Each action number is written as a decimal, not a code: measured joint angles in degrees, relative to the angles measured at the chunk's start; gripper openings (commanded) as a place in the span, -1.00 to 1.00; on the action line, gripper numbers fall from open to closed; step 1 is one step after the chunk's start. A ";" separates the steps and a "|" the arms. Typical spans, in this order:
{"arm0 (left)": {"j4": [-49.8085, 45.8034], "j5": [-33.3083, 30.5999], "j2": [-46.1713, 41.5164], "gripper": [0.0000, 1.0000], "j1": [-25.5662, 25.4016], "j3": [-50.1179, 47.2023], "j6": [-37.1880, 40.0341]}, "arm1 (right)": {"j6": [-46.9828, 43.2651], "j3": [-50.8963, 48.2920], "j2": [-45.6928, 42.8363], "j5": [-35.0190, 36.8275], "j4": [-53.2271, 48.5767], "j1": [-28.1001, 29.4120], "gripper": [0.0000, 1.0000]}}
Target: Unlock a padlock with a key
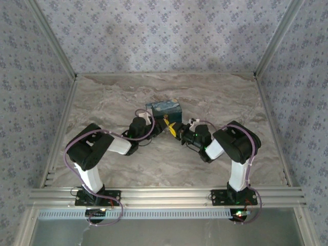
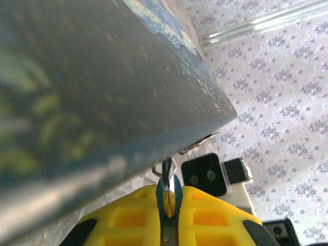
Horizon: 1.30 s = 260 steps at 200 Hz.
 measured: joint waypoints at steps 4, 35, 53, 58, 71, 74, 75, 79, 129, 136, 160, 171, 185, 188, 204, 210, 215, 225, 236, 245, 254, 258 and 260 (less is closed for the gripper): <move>-0.17 0.59 0.00 -1.00 0.00 0.00 0.09 | -0.20 -0.37 0.00 0.11 -0.02 -0.31 -0.45; -1.49 3.28 0.00 -1.00 0.02 0.00 1.01 | -1.84 -5.22 0.00 -0.83 -0.31 -2.78 -0.33; -1.97 3.85 0.00 -1.00 0.02 0.00 1.16 | -3.48 -8.44 -0.46 -1.90 -1.46 -4.07 -0.33; -2.01 3.87 0.00 -1.00 0.02 0.00 1.18 | -4.09 -9.16 -0.85 -2.43 -2.08 -4.42 -0.33; -2.10 3.93 0.00 -1.00 0.02 0.00 1.16 | -6.36 -10.21 -3.41 -3.56 -4.85 -5.01 -0.34; -2.12 3.98 0.00 -1.00 0.02 0.00 1.16 | -7.15 -10.40 -4.15 -3.82 -5.75 -5.09 -0.34; -2.12 4.00 0.00 -1.00 0.02 0.00 1.16 | -7.39 -10.45 -4.37 -3.87 -6.01 -5.11 -0.33; -2.14 4.02 0.00 -1.00 0.02 0.00 1.16 | -8.13 -10.60 -5.55 -4.17 -7.74 -5.20 -0.33; -2.51 4.07 0.00 -1.00 0.02 0.00 1.16 | -25.35 -8.24 -29.35 -4.02 -40.41 -5.01 -0.20; -2.51 4.09 0.00 -1.00 0.02 0.00 1.14 | -28.30 -6.73 -32.83 -3.41 -46.10 -5.01 -0.20; -2.64 4.09 -0.02 -1.00 0.02 0.00 1.14 | -36.85 -0.90 -39.76 -1.68 -60.83 -4.90 -0.17; -2.91 4.09 -0.02 -1.00 0.02 0.00 1.14 | -40.46 1.84 -40.96 -0.87 -66.23 -4.68 -0.15; -3.15 4.09 -0.02 -1.00 0.02 0.00 1.11 | -45.09 5.38 -41.22 0.33 -72.61 -3.96 -0.12; -3.19 4.09 -0.02 -1.00 0.02 0.00 1.11 | -46.01 6.03 -41.22 0.55 -73.75 -3.76 -0.11; -3.34 4.13 -0.02 -1.00 0.02 0.00 1.03 | -51.08 9.20 -41.03 2.08 -79.38 -2.34 -0.09; -3.39 4.13 -0.02 -1.00 0.02 0.00 0.96 | -52.89 10.25 -40.76 2.49 -80.96 -1.81 -0.08; -3.41 4.22 -0.02 -1.00 0.02 0.00 0.94 | -54.34 11.10 -40.46 2.97 -82.09 -1.36 -0.07; -3.48 4.31 -0.02 -1.00 0.02 0.02 0.92 | -57.07 12.57 -39.52 3.65 -83.76 -0.35 -0.05; -3.72 4.37 -0.04 -0.99 0.02 0.02 0.92 | -59.76 13.97 -38.12 4.46 -84.87 0.72 -0.05; -4.28 4.59 -0.13 -0.99 0.02 0.04 0.92 | -61.59 14.95 -36.83 5.03 -85.55 1.55 -0.05; -4.83 4.76 -0.26 -0.99 0.02 0.07 0.92 | -63.28 16.04 -35.17 5.53 -85.99 2.36 -0.04; -5.09 4.87 -0.37 -0.99 0.02 0.07 0.94 | -63.95 16.48 -34.36 5.70 -86.09 2.73 -0.04; -5.29 4.94 -0.44 -0.99 0.02 0.07 0.94 | -64.26 16.74 -33.97 5.90 -86.18 2.91 -0.03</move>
